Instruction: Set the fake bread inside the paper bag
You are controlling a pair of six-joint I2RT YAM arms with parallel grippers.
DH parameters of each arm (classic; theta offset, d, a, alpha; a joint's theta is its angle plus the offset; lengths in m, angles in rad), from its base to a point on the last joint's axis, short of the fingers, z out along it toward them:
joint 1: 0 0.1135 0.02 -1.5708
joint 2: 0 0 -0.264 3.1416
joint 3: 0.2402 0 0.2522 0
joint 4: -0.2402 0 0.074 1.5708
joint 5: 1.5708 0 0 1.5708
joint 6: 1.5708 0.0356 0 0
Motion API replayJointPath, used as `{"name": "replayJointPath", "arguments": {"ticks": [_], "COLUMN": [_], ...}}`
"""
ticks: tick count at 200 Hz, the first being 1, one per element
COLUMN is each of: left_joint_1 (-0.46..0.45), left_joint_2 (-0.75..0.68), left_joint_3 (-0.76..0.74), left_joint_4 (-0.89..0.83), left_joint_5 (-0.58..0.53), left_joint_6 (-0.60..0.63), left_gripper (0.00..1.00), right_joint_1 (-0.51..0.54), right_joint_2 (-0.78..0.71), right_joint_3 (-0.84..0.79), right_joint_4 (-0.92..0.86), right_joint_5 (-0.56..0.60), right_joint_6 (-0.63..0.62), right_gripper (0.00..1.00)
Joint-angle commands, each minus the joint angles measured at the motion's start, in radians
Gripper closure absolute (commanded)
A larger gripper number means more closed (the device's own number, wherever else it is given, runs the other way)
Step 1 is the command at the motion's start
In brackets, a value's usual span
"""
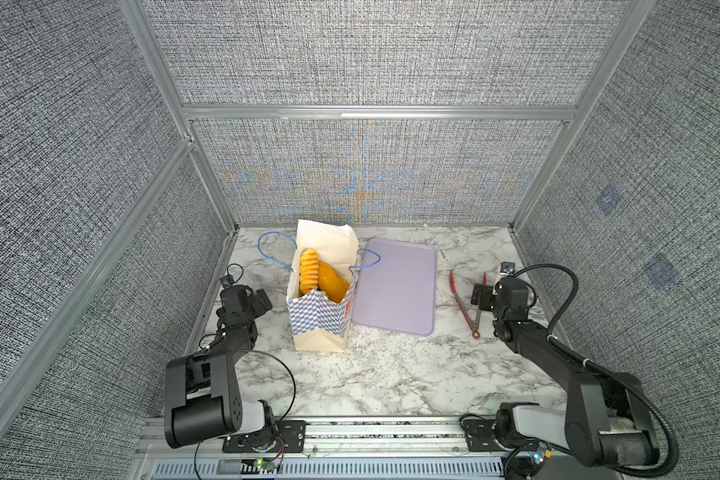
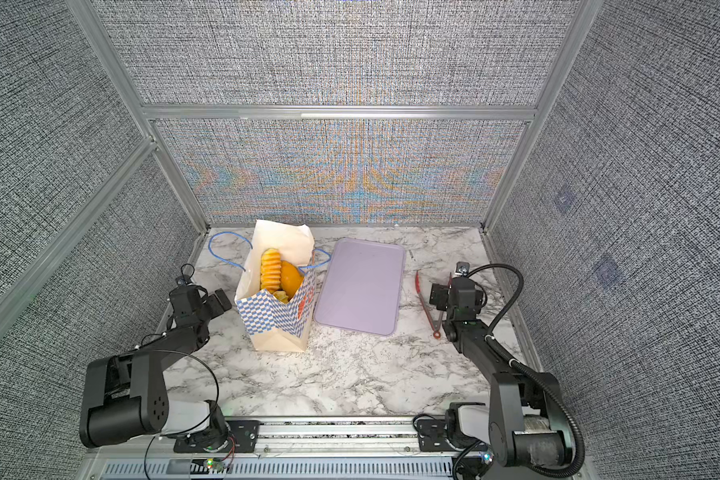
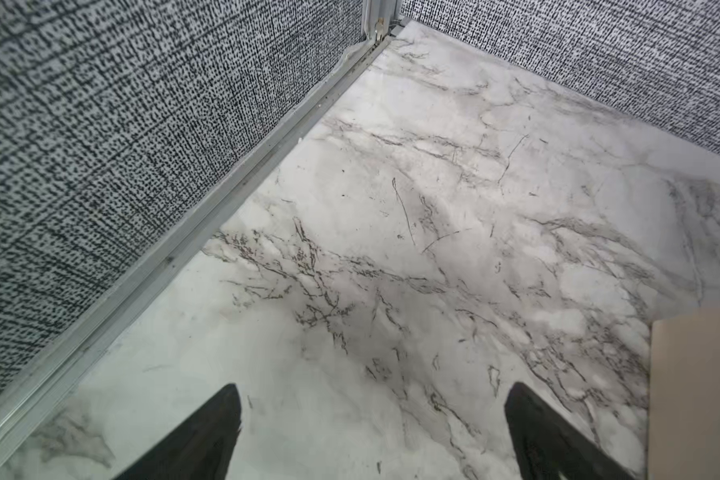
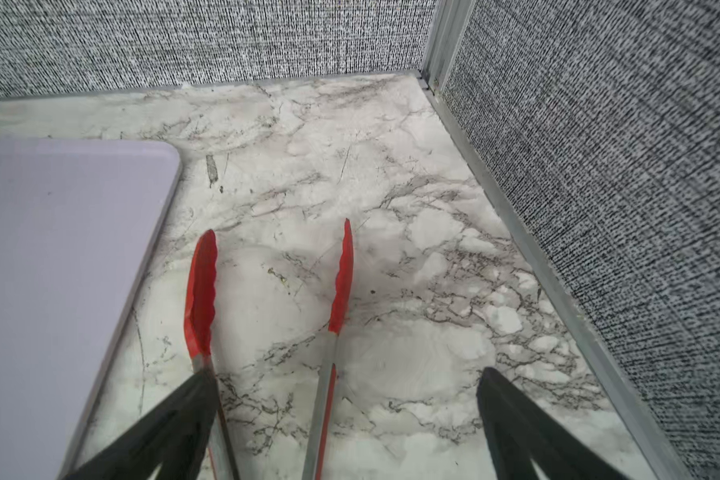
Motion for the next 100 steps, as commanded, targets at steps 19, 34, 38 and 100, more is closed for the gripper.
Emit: {"name": "replayJointPath", "arguments": {"ticks": [19,34,38,100], "left_joint_1": [-0.056,-0.108,-0.124,-0.175], "left_joint_2": [0.037,0.029,0.028,0.061], "left_joint_3": [0.016,-0.022,-0.035,-0.135], "left_joint_4": [0.143,0.216,0.242,0.478], "left_joint_5": [0.025,0.01,0.001,-0.02], "left_joint_6": [0.073,0.133,0.149,0.207], "left_gripper": [0.02,0.02,0.01,0.01], "right_joint_1": [0.006,0.02,0.022,0.037], "right_joint_2": [0.081,0.163,0.197,0.268], "right_joint_3": [-0.161,-0.189,-0.202,-0.121], "right_joint_4": [0.473,0.591,0.641,0.599], "right_joint_5": [-0.16,-0.173,-0.169,-0.08], "right_joint_6": [-0.039,-0.058,-0.058,-0.047], "right_gripper": [0.01,0.01,0.01,0.01]}}
